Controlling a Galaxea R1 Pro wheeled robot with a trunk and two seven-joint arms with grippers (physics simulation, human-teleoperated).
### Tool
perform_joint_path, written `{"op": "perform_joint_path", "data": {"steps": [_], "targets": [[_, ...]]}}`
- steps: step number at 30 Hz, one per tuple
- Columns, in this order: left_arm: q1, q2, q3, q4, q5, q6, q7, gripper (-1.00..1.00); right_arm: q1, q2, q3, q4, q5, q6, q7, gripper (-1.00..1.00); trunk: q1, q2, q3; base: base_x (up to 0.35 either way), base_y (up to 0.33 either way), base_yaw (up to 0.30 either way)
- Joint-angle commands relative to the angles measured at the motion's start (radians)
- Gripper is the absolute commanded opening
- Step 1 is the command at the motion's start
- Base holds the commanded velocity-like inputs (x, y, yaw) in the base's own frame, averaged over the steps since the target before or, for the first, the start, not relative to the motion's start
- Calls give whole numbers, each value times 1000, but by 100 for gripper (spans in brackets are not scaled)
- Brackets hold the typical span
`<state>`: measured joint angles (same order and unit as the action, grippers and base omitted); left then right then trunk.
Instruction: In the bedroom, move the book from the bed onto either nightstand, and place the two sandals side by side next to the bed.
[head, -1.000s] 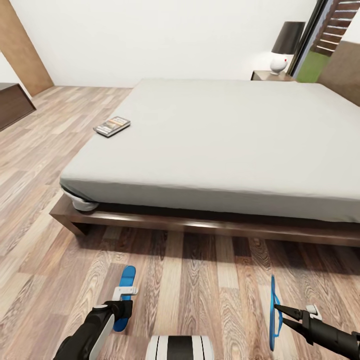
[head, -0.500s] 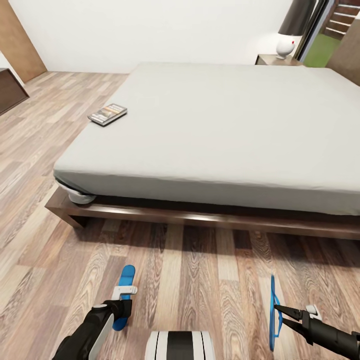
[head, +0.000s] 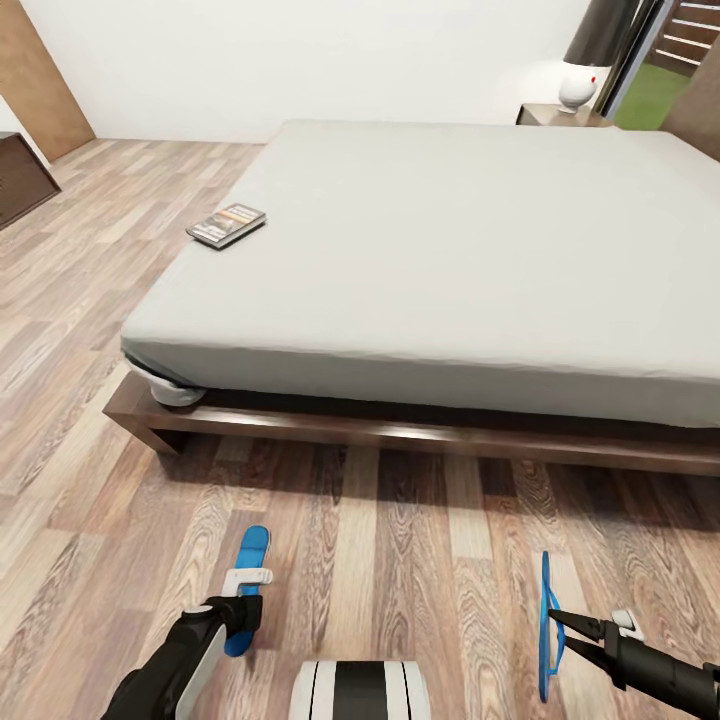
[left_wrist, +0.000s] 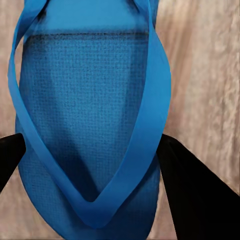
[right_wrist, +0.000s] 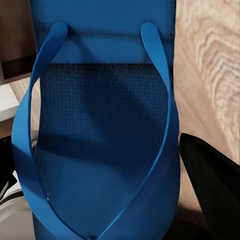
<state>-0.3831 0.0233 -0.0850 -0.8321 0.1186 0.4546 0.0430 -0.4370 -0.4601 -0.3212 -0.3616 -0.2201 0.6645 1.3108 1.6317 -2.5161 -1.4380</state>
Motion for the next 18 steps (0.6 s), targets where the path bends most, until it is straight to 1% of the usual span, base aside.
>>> {"op": "perform_joint_path", "data": {"steps": [1, 5, 18], "targets": [[0, 1, -4, -1, 9, 4, 5, -100, 0, 0, -2, 0, -1, 9, 2, -100, 0, 0, -1, 0, 285, 0], [0, 1, -4, 0, 9, 3, 6, -100, 0, 0, -2, 0, -1, 9, 2, -100, 0, 0, -1, 145, 266, 0], [0, 3, -4, 0, 9, 2, 6, -100, 0, 0, -2, 0, -2, 9, 2, -100, 0, 0, -1, 265, 214, 0]]}}
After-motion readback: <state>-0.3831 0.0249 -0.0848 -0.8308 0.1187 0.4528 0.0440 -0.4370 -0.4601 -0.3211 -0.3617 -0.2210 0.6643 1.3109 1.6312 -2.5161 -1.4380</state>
